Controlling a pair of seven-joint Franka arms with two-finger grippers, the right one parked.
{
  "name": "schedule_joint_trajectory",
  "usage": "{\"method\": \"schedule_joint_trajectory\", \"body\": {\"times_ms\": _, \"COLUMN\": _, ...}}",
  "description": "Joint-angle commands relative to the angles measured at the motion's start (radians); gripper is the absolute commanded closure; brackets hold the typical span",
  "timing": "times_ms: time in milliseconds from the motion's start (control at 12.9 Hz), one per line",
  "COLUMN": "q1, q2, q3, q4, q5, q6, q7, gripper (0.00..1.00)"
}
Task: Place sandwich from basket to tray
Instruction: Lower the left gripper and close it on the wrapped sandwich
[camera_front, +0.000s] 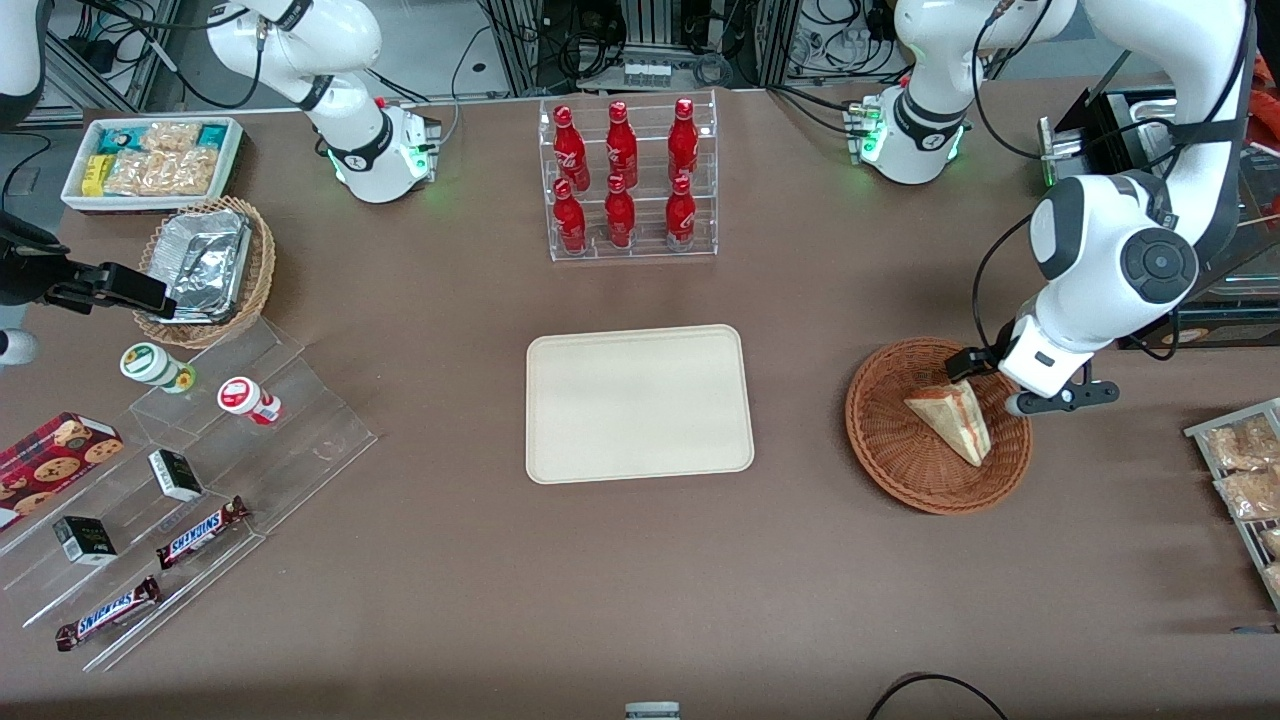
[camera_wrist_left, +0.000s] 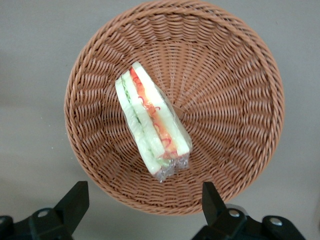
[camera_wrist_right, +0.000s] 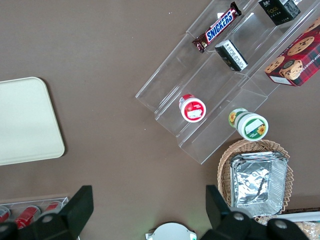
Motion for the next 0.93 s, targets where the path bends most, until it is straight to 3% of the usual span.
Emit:
{"method": "schedule_joint_trajectory", "body": {"times_ms": 0, "q1": 0.005, "q2": 0.019, "q3": -0.007, "q4": 0.001, "q5": -0.004, "q6": 0.032, "q7": -0.163, "gripper": 0.0}}
{"method": "schedule_joint_trajectory", "body": {"times_ms": 388, "q1": -0.004, "q2": 0.071, "q3": -0.012, "q4": -0.002, "q5": -0.007, "q6": 0.137, "q7": -0.58, "gripper": 0.0}}
{"method": "schedule_joint_trajectory", "body": {"times_ms": 853, "q1": -0.005, "q2": 0.133, "q3": -0.015, "q4": 0.008, "q5": -0.009, "q6": 0.173, "q7": -0.599, "gripper": 0.0}}
